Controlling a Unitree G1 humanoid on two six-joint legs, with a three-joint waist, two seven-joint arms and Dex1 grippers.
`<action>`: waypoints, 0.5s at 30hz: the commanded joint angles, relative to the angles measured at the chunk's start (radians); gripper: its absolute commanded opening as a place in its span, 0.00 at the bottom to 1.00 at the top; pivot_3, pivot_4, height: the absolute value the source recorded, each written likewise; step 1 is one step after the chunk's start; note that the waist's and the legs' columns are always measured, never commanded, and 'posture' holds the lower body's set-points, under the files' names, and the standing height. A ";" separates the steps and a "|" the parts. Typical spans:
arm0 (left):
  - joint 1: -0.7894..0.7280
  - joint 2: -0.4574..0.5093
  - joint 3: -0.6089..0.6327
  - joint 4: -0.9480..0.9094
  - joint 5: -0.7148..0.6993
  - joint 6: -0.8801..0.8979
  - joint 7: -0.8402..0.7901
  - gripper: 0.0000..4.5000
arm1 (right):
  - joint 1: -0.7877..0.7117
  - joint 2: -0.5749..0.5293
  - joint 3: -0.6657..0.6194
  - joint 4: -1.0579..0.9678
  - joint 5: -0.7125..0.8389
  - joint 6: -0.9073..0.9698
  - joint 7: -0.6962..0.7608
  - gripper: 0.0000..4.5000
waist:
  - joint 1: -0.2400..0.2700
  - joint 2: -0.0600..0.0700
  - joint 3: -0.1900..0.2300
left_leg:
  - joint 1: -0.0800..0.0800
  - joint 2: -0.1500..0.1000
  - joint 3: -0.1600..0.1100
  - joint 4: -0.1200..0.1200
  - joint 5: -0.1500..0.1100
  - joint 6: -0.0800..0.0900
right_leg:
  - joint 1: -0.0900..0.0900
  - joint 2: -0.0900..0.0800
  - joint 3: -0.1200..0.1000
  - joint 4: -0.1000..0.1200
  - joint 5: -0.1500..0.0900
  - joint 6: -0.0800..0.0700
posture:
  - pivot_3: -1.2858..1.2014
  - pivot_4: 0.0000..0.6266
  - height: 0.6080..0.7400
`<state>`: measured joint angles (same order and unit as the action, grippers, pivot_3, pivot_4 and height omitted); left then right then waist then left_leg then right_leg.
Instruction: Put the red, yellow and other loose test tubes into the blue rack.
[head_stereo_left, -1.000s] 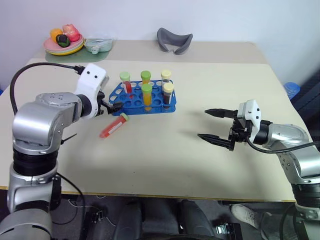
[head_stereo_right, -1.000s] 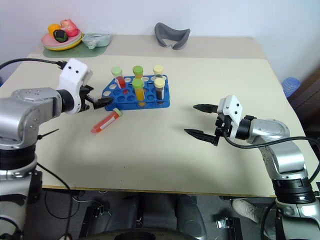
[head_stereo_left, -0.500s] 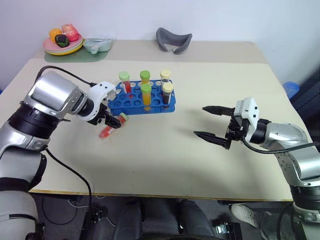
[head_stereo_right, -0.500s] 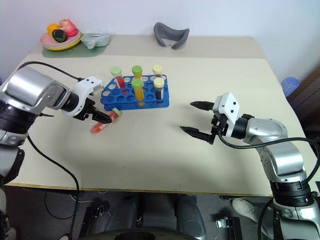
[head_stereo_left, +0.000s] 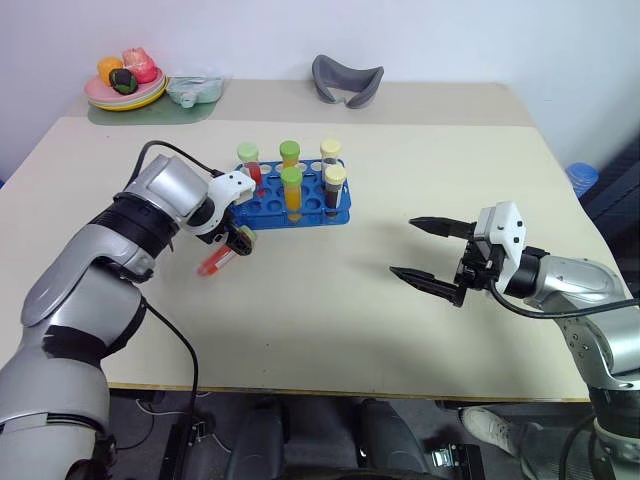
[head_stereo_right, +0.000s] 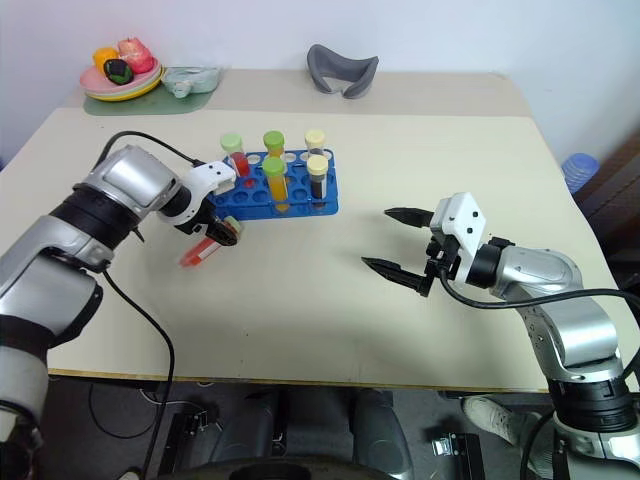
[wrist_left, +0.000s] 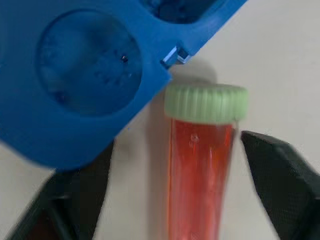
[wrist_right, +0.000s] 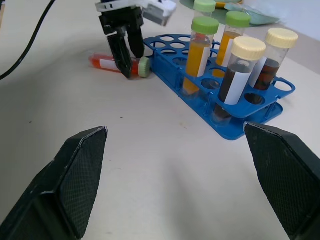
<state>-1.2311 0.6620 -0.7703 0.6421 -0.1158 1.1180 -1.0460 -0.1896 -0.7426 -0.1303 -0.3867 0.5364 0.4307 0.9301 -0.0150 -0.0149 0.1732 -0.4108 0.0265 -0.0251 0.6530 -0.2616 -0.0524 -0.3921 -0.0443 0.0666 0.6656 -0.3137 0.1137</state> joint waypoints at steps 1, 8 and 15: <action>-0.029 -0.014 0.004 0.032 0.065 -0.045 -0.030 0.42 | 0.005 -0.012 -0.040 -0.036 0.018 -0.005 -0.005 1.00 | 0.000 0.000 0.000 | 0.000 0.000 0.000 0.000 0.000 0.000 | 0.000 0.000 0.000 0.000 0.000 0.000 | 0.52 0.24 1.00; -0.012 -0.008 0.044 -0.021 0.105 -0.005 -0.076 0.17 | 0.014 -0.007 -0.040 -0.027 0.012 -0.015 -0.005 1.00 | 0.000 0.000 0.000 | 0.000 0.000 0.000 0.000 0.000 0.000 | 0.000 0.000 0.000 0.000 0.000 0.000 | 0.52 0.24 1.00; 0.127 0.148 0.243 -0.531 -0.034 0.238 -0.088 0.17 | 0.012 -0.002 -0.039 0.005 0.005 -0.043 0.011 1.00 | -0.011 0.000 0.000 | 0.000 0.001 -0.001 -0.001 0.000 0.000 | -0.002 0.000 0.001 0.001 0.000 0.000 | 0.52 0.24 1.00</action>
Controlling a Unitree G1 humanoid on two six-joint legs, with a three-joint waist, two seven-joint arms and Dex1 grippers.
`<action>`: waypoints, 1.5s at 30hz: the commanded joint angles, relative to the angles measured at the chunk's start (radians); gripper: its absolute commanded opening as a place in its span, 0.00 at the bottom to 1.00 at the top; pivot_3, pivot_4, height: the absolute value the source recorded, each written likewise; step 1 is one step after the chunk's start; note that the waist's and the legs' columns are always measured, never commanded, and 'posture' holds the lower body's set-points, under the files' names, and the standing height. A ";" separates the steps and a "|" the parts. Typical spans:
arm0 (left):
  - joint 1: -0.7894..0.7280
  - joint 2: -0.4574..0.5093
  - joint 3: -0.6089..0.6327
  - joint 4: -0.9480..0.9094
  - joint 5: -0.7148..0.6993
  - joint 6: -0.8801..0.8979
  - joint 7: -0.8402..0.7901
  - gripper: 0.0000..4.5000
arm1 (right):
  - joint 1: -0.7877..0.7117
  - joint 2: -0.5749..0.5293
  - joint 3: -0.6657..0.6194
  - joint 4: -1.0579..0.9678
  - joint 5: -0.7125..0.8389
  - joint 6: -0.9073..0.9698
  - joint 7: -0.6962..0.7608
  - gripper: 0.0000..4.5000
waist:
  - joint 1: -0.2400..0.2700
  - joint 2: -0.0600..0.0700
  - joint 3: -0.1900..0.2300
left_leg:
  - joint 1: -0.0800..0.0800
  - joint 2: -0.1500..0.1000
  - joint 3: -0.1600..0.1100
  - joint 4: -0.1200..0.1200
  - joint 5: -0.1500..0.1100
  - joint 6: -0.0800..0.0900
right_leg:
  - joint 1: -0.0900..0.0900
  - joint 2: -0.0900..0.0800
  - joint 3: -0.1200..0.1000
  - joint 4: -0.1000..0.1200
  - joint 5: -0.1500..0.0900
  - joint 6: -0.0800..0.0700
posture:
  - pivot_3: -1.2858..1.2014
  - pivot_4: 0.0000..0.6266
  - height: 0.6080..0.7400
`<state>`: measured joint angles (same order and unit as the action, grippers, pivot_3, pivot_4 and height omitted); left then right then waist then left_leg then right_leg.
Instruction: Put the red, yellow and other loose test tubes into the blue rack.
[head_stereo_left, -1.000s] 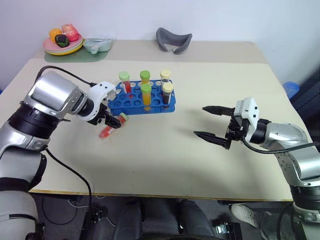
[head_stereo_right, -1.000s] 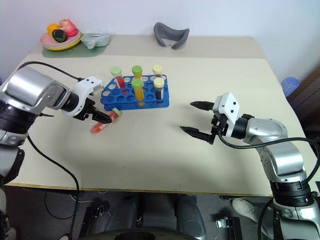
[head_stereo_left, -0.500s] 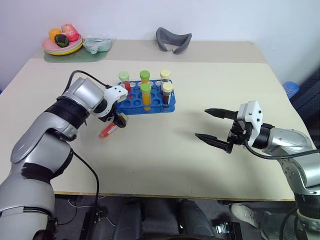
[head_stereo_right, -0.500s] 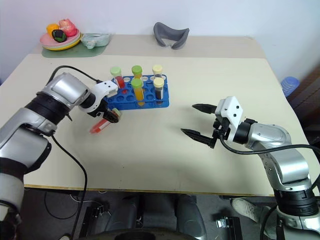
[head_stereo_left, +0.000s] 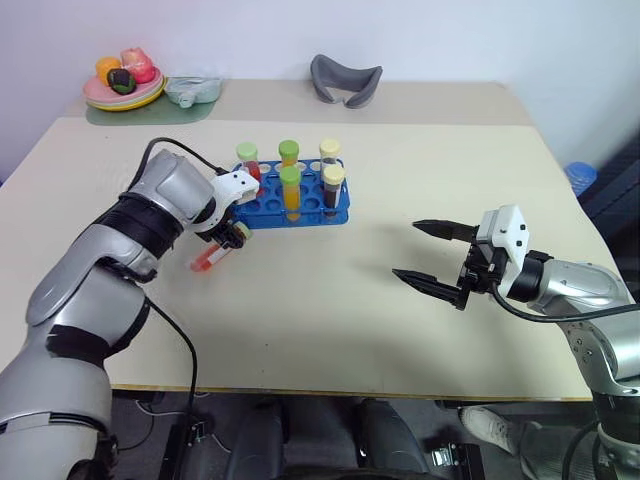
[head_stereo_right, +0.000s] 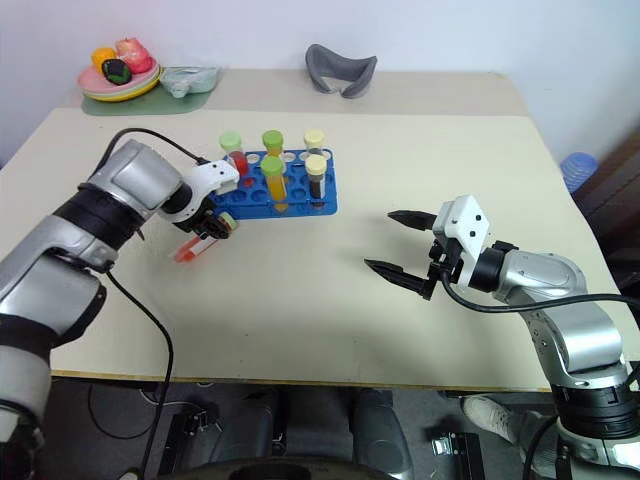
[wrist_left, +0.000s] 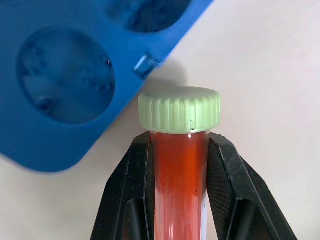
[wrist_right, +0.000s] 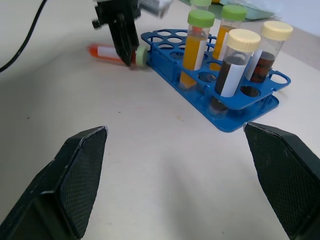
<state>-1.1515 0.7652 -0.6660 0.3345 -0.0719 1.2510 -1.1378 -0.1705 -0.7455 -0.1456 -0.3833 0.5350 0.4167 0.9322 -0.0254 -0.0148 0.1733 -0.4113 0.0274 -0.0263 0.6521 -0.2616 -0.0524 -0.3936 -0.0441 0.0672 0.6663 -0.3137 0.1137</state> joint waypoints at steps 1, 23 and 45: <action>0.080 0.058 0.202 -0.318 -0.119 0.145 0.006 0.17 | -0.008 0.003 -0.022 0.009 0.005 -0.035 0.012 1.00 | 0.000 0.000 0.000 | 0.000 0.000 -0.001 0.000 0.000 0.000 | 0.000 0.000 0.000 0.000 0.000 0.000 | 0.52 0.24 1.00; 0.698 -0.558 0.777 -0.586 0.061 -0.983 0.921 0.17 | -0.155 -0.050 0.006 0.139 0.003 -0.022 0.120 1.00 | 0.016 0.001 -0.001 | 0.000 0.000 0.000 0.007 -0.003 0.004 | 0.004 -0.002 0.001 0.000 0.000 0.000 | 0.52 0.24 1.00; 0.680 -0.601 0.677 -0.106 0.109 -1.379 0.977 0.17 | -0.127 -0.065 -0.016 0.100 0.016 0.002 0.106 1.00 | 0.015 0.001 -0.001 | 0.000 -0.001 0.001 0.008 -0.003 0.004 | 0.004 -0.001 0.000 0.000 0.000 0.000 | 0.52 0.24 1.00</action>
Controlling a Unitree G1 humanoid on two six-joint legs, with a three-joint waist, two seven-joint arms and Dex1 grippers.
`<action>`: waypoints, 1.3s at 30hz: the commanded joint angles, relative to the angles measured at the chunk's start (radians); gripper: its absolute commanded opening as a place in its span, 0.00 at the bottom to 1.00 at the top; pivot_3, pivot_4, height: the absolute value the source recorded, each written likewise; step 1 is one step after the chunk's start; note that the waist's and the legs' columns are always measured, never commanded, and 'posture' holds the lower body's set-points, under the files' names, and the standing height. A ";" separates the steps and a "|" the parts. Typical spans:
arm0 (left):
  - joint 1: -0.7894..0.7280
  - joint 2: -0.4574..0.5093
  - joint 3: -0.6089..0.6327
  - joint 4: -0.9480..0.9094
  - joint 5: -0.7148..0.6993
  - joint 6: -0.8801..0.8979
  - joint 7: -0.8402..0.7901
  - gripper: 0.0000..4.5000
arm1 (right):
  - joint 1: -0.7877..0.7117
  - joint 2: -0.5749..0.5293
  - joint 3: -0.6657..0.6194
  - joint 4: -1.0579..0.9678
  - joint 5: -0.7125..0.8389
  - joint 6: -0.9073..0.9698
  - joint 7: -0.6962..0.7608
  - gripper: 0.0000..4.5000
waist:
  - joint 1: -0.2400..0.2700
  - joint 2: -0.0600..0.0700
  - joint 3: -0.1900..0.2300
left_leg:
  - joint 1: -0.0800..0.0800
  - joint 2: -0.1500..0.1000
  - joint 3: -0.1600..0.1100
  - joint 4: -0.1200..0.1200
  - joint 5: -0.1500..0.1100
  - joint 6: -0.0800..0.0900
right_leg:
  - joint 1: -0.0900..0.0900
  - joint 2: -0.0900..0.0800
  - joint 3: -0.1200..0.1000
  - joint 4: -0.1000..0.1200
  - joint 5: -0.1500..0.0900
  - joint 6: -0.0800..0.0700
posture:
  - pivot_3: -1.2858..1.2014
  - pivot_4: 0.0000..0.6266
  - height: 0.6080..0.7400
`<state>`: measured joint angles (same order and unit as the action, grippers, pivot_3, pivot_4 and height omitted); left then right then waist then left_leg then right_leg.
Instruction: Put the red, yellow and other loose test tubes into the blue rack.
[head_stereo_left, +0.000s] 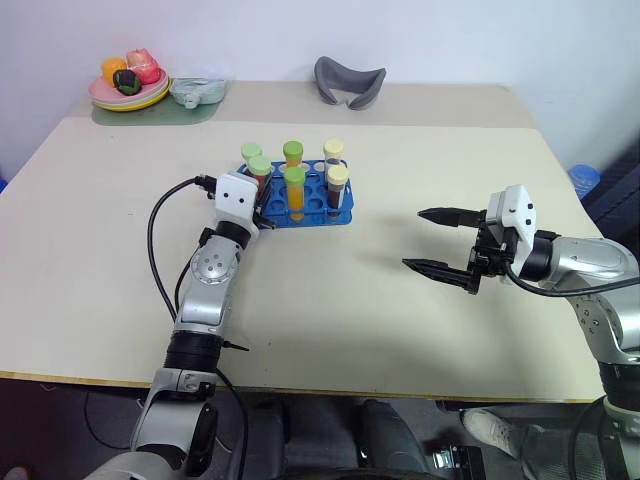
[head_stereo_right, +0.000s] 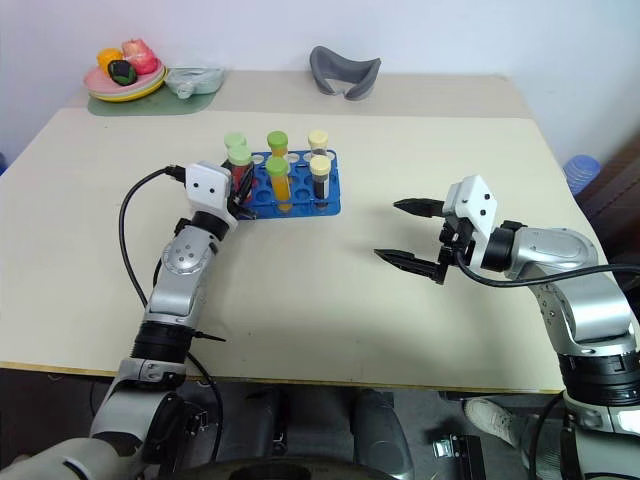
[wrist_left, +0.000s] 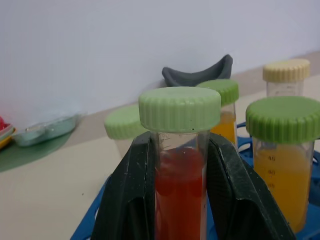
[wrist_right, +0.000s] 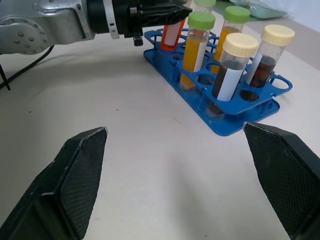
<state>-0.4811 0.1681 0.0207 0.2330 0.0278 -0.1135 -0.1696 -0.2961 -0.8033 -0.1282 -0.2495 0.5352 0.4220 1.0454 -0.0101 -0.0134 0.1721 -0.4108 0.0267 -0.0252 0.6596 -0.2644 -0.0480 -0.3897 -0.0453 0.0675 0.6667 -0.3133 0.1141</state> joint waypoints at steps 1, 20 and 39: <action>0.014 -0.007 -0.006 0.000 0.003 -0.011 0.009 0.17 | -0.002 -0.004 -0.030 -0.037 0.015 -0.002 -0.010 1.00 | 0.000 0.000 0.000 | 0.000 0.000 0.000 0.000 0.000 0.000 | 0.000 0.000 0.000 0.000 0.000 0.000 | 0.52 0.24 1.00; 0.307 0.067 -0.006 -0.410 -0.142 0.172 -0.141 0.99 | 0.061 0.033 -0.030 -0.059 0.018 0.013 -0.039 1.00 | -0.003 0.000 0.000 | 0.000 0.001 -0.002 0.000 0.000 0.000 | 0.000 0.000 0.000 0.000 0.000 0.000 | 0.52 0.24 1.00; 0.612 0.310 0.153 -0.747 -0.365 0.393 -0.339 0.99 | 0.516 0.202 -0.363 -0.013 -0.033 -0.225 -0.260 1.00 | -0.005 0.001 -0.001 | 0.003 0.001 0.001 -0.002 0.000 0.000 | 0.003 0.001 0.001 -0.002 0.000 0.000 | 0.52 0.24 1.00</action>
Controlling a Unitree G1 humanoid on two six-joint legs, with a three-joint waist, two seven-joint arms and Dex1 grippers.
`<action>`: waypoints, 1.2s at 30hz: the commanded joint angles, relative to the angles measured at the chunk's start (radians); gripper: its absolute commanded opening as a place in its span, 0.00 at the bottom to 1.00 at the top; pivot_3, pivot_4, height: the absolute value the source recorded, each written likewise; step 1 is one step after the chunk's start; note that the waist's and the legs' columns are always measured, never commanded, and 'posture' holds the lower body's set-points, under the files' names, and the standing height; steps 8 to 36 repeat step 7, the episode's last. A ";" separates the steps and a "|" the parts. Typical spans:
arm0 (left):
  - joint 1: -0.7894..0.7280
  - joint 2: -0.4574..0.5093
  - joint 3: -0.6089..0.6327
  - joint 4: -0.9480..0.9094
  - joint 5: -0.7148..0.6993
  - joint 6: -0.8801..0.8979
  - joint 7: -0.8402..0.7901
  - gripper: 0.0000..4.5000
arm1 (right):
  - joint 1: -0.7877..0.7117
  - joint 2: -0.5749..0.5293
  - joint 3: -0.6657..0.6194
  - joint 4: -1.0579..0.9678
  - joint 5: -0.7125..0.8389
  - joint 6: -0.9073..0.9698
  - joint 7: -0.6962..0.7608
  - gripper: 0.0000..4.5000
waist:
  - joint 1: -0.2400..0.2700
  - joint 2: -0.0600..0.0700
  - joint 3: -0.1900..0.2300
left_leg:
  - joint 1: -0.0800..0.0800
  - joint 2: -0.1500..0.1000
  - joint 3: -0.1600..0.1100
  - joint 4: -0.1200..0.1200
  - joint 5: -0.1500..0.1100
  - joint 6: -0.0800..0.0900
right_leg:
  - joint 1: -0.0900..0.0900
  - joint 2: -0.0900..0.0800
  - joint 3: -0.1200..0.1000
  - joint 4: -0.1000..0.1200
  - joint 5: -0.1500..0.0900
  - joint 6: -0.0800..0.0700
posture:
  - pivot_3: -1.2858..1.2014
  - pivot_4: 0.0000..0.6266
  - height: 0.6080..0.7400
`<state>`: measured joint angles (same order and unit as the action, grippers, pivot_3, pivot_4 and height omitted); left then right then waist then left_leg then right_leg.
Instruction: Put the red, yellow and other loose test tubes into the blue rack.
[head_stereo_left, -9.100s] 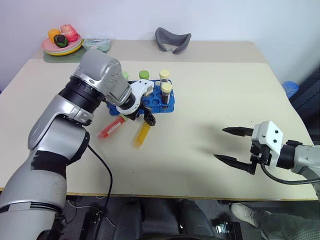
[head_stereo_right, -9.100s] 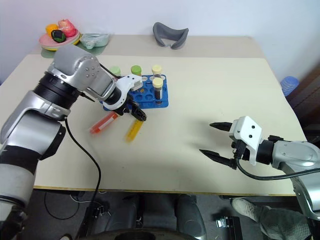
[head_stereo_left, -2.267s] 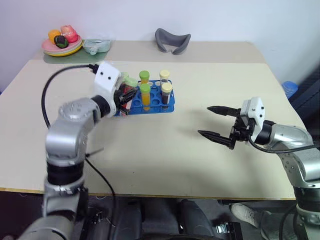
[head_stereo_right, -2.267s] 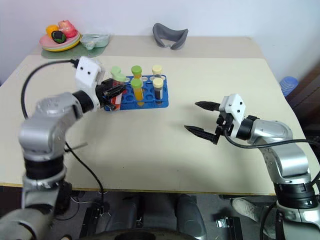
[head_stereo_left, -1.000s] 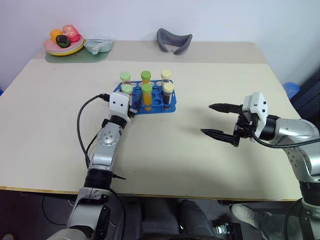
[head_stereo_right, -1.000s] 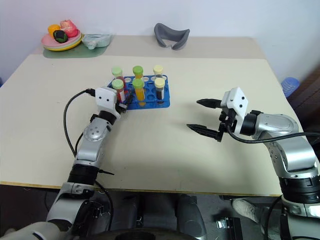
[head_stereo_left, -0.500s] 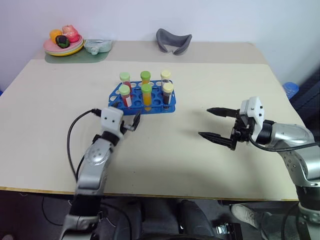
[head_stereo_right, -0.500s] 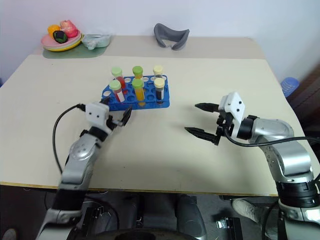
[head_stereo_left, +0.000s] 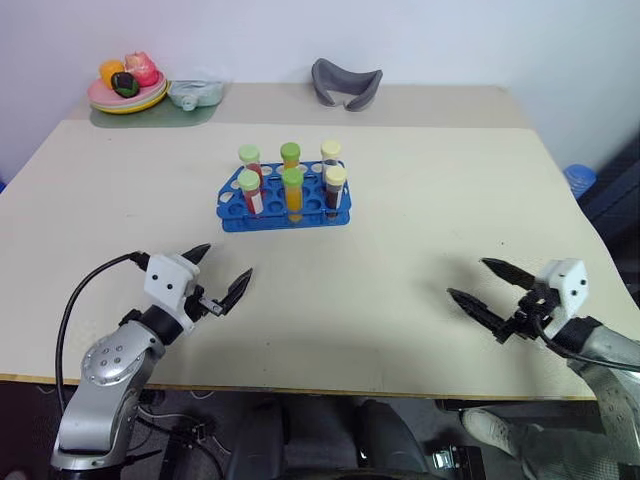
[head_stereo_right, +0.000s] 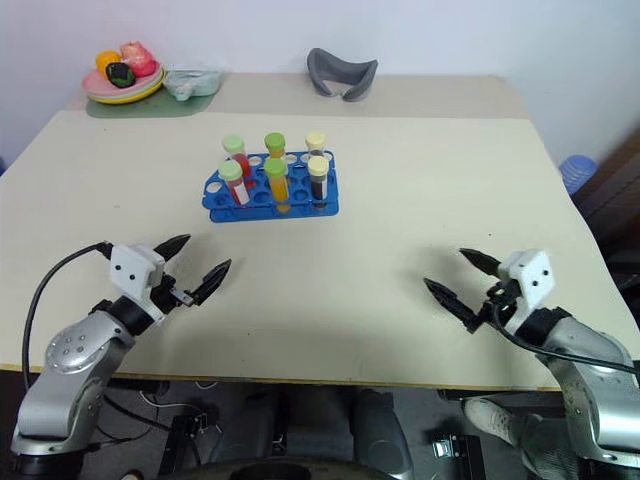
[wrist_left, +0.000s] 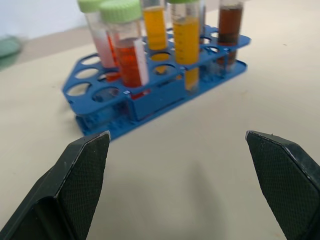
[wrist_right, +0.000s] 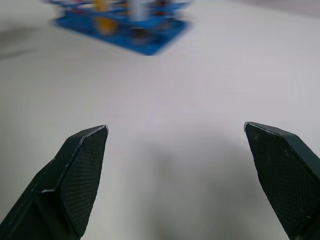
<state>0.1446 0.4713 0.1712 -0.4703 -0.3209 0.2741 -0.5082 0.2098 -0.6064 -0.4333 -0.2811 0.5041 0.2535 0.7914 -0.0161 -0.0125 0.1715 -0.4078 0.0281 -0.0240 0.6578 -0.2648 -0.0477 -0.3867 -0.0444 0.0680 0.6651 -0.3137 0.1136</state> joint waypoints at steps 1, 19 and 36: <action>-0.026 0.010 0.008 -0.031 -0.021 0.006 -0.008 0.99 | 0.025 0.011 -0.059 0.018 -0.009 -0.070 -0.010 1.00 | 0.001 0.000 0.000 | 0.000 0.000 0.000 0.000 0.000 0.000 | 0.000 0.000 0.000 0.000 0.000 0.000 | 0.52 0.24 1.00; -0.066 0.006 -0.012 -0.004 -0.019 0.024 -0.020 0.99 | 0.072 0.010 -0.082 0.031 -0.011 -0.110 -0.007 1.00 | -0.001 0.000 0.000 | 0.000 0.000 0.001 0.000 0.000 0.000 | 0.000 0.000 0.001 0.000 0.000 0.000 | 0.52 0.24 1.00; -0.066 0.006 -0.012 -0.004 -0.019 0.024 -0.020 0.99 | 0.072 0.010 -0.082 0.031 -0.011 -0.110 -0.007 1.00 | -0.001 0.000 0.000 | 0.000 0.000 0.001 0.000 0.000 0.000 | 0.000 0.000 0.001 0.000 0.000 0.000 | 0.52 0.24 1.00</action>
